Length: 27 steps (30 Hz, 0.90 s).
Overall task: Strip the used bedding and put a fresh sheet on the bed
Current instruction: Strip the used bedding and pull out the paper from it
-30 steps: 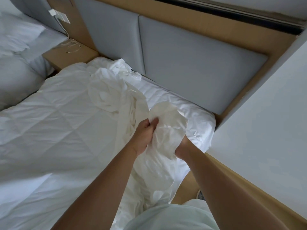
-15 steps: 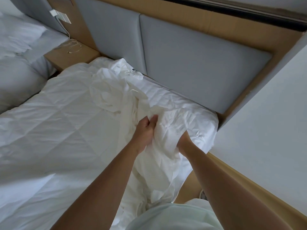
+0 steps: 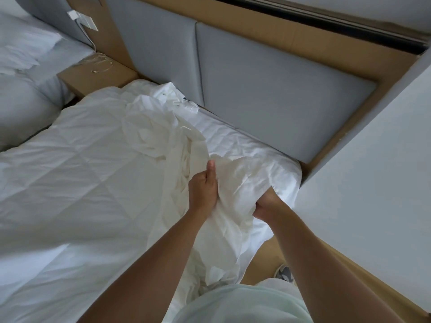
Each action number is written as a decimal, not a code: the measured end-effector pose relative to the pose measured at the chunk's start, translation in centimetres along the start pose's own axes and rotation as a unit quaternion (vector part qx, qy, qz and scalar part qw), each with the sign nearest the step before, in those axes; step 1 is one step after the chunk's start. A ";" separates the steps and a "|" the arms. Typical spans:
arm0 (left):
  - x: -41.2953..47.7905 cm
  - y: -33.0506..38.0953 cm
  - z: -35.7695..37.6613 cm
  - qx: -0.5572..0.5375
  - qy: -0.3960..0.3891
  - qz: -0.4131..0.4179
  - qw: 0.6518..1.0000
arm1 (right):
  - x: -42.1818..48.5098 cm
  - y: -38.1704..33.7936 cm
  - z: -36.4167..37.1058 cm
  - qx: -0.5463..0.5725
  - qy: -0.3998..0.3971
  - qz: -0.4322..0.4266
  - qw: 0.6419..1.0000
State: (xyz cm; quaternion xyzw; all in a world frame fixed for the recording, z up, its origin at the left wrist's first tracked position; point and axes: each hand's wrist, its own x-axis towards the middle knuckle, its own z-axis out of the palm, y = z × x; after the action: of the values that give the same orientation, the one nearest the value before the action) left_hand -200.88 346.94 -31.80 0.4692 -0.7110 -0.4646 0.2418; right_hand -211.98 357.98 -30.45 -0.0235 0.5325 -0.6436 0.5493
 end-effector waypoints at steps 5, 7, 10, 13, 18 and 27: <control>0.2 -2.8 -0.9 0.025 0.002 -0.085 0.996 | 0.2 -0.8 -1.0 0.033 0.048 -0.012 0.998; -0.3 -3.9 -1.4 0.064 -0.006 -0.108 0.992 | 0.3 -1.4 -1.4 0.048 0.072 0.010 0.996; -1.2 -3.9 -0.6 0.115 0.003 -0.090 0.989 | 0.4 -1.3 -1.1 0.061 0.057 0.027 0.996; -1.5 -1.4 0.5 0.067 0.011 0.010 0.998 | 0.8 -1.6 -1.2 0.079 0.038 0.028 0.996; -0.6 2.3 1.8 0.069 -0.214 0.052 0.973 | 1.2 -3.0 -1.3 0.058 0.043 0.050 0.996; 3.1 3.7 3.2 0.008 -0.063 0.014 0.998 | 2.5 -2.1 -0.1 -0.040 0.194 0.014 0.980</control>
State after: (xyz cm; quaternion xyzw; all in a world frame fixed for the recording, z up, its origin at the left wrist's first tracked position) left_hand -206.35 346.00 -30.26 0.4309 -0.7348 -0.4842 0.1998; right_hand -214.48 355.88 -30.37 0.0872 0.6542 -0.6064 0.4435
